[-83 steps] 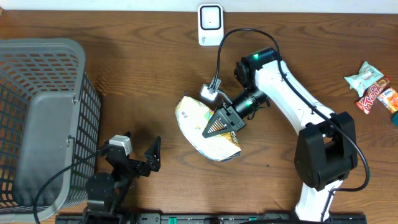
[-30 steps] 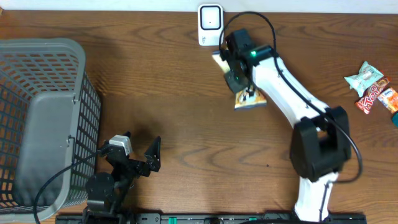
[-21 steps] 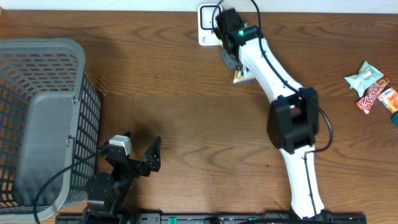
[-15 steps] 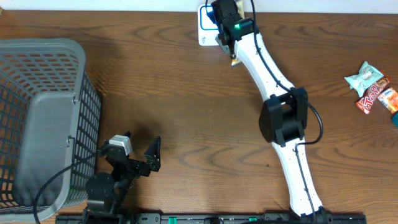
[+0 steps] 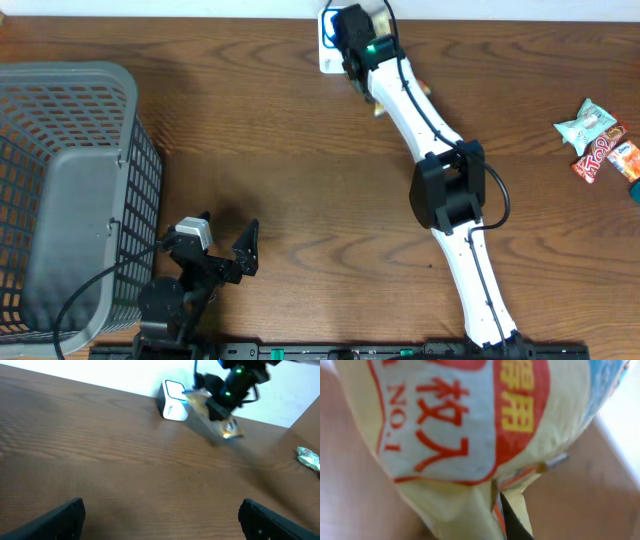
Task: Scan the item barcode
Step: 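Bring the yellow pack up to the white scanner face, then carry the yellow pack to the right edge and drop it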
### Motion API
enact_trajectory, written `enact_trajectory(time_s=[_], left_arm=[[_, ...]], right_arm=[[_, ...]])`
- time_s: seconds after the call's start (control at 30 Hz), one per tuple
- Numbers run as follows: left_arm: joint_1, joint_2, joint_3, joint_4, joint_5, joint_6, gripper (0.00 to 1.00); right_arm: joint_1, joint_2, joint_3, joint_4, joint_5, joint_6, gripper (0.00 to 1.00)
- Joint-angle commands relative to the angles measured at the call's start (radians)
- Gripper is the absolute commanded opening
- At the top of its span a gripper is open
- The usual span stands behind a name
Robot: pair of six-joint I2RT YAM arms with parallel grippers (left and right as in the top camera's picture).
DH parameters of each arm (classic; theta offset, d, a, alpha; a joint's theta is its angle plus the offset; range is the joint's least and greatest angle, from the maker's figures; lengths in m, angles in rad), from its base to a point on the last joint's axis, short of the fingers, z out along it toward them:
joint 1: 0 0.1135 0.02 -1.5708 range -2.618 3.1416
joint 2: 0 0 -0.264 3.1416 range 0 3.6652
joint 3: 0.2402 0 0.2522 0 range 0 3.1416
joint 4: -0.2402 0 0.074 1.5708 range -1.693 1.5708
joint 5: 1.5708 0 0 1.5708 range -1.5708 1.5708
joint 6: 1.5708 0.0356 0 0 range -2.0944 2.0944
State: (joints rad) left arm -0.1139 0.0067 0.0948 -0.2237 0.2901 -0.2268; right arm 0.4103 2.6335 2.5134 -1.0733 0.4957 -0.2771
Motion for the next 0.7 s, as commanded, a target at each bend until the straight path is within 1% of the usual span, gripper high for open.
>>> enact_trajectory(time_s=[0.0, 0.13, 0.2, 0.27, 0.37, 0.47, 0.57, 0.67], left_arm=[[0.003, -0.002, -0.016, -0.023, 0.016, 0.020, 0.98], [0.003, -0.002, -0.016, -0.023, 0.016, 0.020, 0.98], [0.003, -0.002, -0.016, -0.023, 0.016, 0.020, 0.98], [0.003, -0.002, -0.016, -0.023, 0.016, 0.021, 0.98], [0.003, -0.002, -0.016, -0.023, 0.016, 0.020, 0.98], [0.003, -0.002, -0.016, -0.023, 0.016, 0.020, 0.98], [0.003, -0.002, -0.016, -0.023, 0.016, 0.020, 0.98], [0.003, -0.002, -0.016, -0.023, 0.016, 0.020, 0.98]], right_arm=[[-0.065, -0.140, 0.026, -0.158, 0.025, 0.245, 0.01], [-0.164, -0.148, 0.022, -0.330, -0.117, 0.261, 0.01], [-0.213, -0.142, 0.003, -0.374, -0.149, 0.258, 0.01], [-0.267, -0.140, -0.042, -0.377, -0.162, 0.215, 0.01], [-0.362, -0.140, -0.152, -0.282, -0.162, 0.054, 0.01], [-0.439, -0.140, -0.256, -0.164, -0.175, -0.048, 0.01], [-0.520, -0.140, -0.360, -0.042, -0.178, -0.076, 0.01], [-0.599, -0.140, -0.417, 0.032, -0.151, -0.074, 0.01]])
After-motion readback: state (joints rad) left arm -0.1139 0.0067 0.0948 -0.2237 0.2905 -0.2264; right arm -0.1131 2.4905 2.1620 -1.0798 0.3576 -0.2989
